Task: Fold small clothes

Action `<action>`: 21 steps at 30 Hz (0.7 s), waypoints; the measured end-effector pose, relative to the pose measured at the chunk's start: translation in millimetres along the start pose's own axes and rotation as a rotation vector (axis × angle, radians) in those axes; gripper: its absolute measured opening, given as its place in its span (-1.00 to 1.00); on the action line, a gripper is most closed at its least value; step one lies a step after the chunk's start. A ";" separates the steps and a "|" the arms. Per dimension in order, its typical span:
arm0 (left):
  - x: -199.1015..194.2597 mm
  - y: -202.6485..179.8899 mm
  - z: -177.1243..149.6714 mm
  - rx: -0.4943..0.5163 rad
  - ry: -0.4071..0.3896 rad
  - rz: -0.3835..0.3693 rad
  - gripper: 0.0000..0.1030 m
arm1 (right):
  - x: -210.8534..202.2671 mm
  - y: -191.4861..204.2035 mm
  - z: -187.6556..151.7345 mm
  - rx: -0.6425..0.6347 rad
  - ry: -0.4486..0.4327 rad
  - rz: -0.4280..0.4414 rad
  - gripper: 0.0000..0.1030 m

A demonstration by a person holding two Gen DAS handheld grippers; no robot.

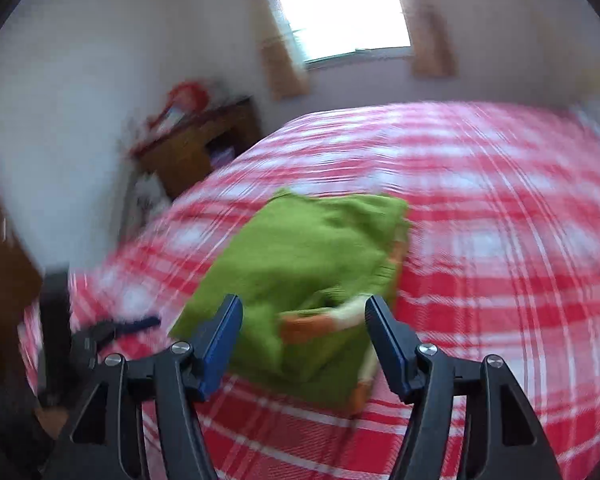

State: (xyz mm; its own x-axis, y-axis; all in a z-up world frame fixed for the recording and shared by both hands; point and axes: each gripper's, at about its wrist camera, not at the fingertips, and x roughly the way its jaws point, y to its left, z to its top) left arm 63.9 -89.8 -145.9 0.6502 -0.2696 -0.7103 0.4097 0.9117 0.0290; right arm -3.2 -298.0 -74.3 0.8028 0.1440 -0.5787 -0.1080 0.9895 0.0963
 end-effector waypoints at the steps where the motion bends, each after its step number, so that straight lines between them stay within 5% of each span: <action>1: 2.2 -0.6 2.0 0.012 -0.001 0.015 0.42 | 7.6 11.1 1.1 -0.060 0.024 -0.020 0.25; 3: 7.7 -3.2 6.6 0.026 -0.008 0.038 0.42 | 29.4 23.3 1.1 -0.136 0.095 -0.048 0.10; 5: 7.8 4.5 12.7 -0.011 -0.006 0.036 0.43 | 52.0 23.3 -3.8 -0.177 0.165 -0.140 -0.50; 8: 8.1 18.7 15.6 -0.088 -0.013 -0.012 0.35 | 61.5 0.1 -21.1 -0.120 0.239 -0.228 -0.76; 12: 15.8 22.0 4.1 -0.134 0.028 -0.125 -0.41 | 37.0 -46.3 -47.1 0.191 0.185 -0.147 -0.81; 17: -2.4 17.3 -5.1 -0.105 0.009 -0.132 -0.43 | 16.8 -87.6 -81.3 0.568 0.081 0.009 -0.82; 21: -19.2 28.3 -7.0 -0.085 0.002 -0.188 -0.37 | 1.8 -78.1 -77.0 0.513 0.083 -0.109 -0.81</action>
State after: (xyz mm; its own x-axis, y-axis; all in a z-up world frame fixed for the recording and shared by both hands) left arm 58.6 -56.6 -136.3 0.5658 -0.4373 -0.6991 0.4687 0.8681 -0.1636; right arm -38.5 -373.9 -145.2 0.7417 0.0624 -0.6678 0.2905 0.8675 0.4037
